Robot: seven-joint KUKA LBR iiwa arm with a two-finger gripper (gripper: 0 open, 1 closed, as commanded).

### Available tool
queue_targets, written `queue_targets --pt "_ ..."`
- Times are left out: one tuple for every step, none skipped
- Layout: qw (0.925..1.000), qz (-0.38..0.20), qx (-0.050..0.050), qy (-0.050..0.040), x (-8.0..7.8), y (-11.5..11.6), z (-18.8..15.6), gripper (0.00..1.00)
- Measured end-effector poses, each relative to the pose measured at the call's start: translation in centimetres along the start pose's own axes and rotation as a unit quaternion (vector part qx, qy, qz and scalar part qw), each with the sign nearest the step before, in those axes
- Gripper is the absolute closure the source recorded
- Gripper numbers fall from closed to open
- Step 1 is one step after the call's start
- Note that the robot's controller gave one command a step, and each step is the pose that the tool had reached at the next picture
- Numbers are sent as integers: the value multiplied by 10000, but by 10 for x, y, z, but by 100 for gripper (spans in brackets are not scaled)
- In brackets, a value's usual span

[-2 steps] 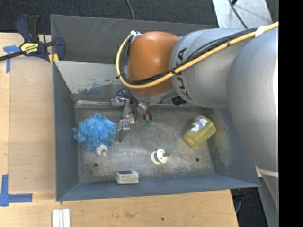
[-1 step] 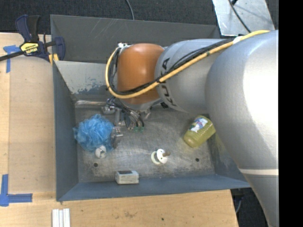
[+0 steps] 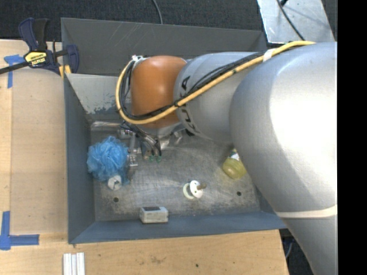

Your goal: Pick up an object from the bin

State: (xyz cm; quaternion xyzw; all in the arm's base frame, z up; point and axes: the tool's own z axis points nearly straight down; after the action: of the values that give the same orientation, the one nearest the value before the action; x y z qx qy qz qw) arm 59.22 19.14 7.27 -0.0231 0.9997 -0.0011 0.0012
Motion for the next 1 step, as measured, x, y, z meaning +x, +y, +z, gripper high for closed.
queue_targets --pt "9989 462 -11 -3 2 16 -3 0"
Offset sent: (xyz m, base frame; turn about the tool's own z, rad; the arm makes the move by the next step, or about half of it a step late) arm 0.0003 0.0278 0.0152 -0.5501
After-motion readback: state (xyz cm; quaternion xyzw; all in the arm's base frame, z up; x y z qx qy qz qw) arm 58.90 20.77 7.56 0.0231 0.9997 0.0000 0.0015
